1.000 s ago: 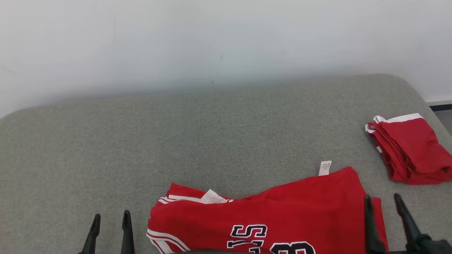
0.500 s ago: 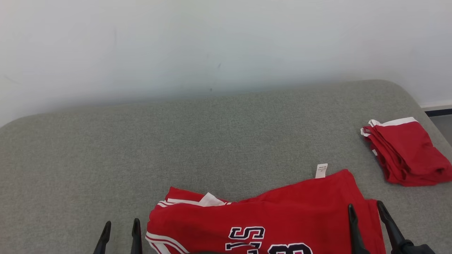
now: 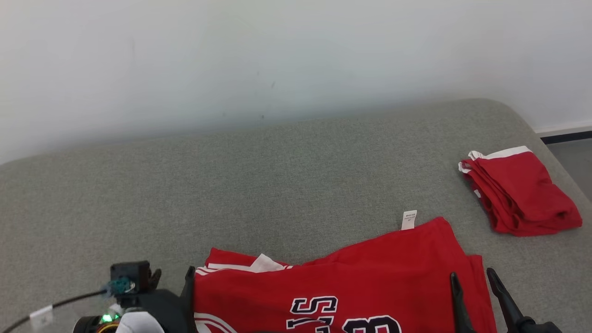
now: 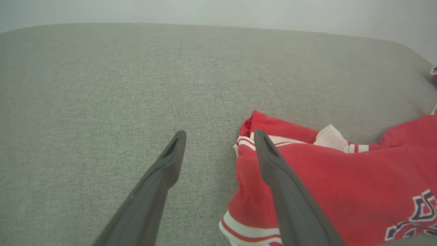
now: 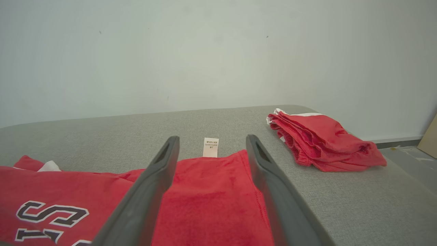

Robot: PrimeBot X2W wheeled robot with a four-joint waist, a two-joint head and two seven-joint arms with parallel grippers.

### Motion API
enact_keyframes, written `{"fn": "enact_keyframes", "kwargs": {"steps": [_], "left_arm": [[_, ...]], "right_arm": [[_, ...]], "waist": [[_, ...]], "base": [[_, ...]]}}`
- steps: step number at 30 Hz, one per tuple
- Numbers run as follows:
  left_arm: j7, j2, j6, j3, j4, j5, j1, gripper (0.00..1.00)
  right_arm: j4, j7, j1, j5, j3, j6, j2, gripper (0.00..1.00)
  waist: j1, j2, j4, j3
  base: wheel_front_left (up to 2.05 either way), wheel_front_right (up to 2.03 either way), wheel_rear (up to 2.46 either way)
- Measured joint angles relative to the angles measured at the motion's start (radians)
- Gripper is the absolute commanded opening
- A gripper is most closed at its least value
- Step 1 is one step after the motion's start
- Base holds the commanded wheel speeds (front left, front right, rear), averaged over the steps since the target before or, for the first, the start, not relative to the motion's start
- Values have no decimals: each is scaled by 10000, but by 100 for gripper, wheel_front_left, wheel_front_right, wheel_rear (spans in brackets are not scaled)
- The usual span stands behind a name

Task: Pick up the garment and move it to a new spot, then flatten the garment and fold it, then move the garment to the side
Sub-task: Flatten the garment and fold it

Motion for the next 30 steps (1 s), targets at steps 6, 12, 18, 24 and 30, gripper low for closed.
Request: {"fn": "enact_keyframes", "kwargs": {"steps": [6,12,18,24,30], "left_arm": [[2836,59,236,-278,245,-188,-758,100],[4466,299,410,-376,81,-270,-1237,100],[5695,510,382,-575,199,-347,-1501,100],[6387,483,201,-832,190,-575,-1654,80],[6792,380,102,-1091,-4,-744,-1643,43]], "right_arm": [[-8,0,-49,0,121,-2,-4,100],[-10,0,-83,0,161,-2,-13,100],[-40,0,-221,6,211,-2,-54,100],[-73,0,-263,6,169,-2,-59,100],[-132,0,-319,8,130,-2,-56,100]], "waist": [[1,0,-213,71],[0,0,-436,195],[1,0,-607,340],[1,0,-663,468],[0,1,-617,579]], "base": [[0,0,0],[0,0,0],[0,0,0],[0,0,0],[0,0,0]]}}
